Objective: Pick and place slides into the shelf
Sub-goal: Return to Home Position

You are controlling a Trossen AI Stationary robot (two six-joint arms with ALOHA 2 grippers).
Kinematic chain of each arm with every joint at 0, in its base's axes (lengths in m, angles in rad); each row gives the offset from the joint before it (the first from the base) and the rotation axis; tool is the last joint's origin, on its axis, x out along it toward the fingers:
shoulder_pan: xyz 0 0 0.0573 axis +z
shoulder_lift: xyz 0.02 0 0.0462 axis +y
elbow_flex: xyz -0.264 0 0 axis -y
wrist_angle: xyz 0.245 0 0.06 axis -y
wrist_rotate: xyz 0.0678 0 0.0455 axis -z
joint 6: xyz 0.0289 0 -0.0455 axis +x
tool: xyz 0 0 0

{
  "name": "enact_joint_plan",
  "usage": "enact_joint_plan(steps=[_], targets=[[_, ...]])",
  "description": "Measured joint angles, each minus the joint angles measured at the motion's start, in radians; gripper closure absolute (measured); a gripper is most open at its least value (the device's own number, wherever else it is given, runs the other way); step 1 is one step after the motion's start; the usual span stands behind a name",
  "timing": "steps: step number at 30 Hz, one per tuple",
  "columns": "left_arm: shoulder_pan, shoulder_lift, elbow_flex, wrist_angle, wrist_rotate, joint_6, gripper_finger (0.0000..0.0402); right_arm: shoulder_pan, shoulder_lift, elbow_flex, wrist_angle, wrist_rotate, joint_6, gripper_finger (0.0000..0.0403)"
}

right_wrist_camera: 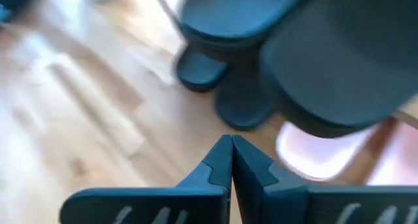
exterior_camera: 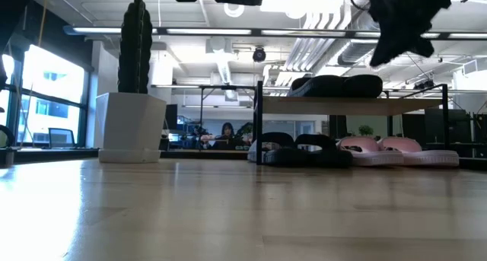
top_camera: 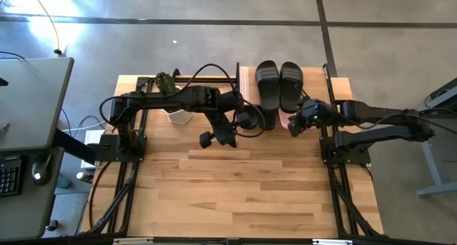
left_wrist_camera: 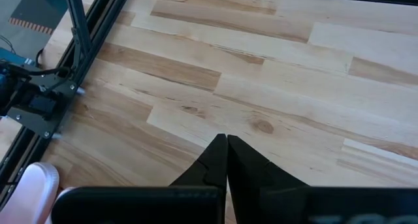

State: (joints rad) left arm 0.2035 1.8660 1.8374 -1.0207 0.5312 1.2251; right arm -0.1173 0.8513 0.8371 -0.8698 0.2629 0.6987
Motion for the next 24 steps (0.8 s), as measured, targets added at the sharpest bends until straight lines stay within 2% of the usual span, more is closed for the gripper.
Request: enact_joint_plan(steps=[3, 8, 14, 19, 24], targets=[[0.000, 0.000, 0.004, -0.002, 0.000, -0.006, 0.0401, 0.000, 0.000, 0.082, -0.003, -0.055, -0.020, 0.0403], [0.000, 0.001, 0.078, -0.020, 0.000, -0.048, 0.0401, 0.000, -0.001, 0.285, -0.001, -0.080, -0.128, 0.0403], [0.000, 0.002, 0.287, -0.064, 0.000, -0.093, 0.0401, 0.000, -0.002, 0.524, -0.024, -0.080, -0.321, 0.0403], [0.000, 0.001, 0.508, -0.047, 0.001, -0.180, 0.0401, 0.000, -0.012, 0.632, -0.040, -0.103, -0.440, 0.0403], [0.014, -0.102, 0.468, 0.151, -0.004, -0.312, 0.0401, 0.000, -0.058, 0.655, -0.048, -0.223, -0.479, 0.0403]])
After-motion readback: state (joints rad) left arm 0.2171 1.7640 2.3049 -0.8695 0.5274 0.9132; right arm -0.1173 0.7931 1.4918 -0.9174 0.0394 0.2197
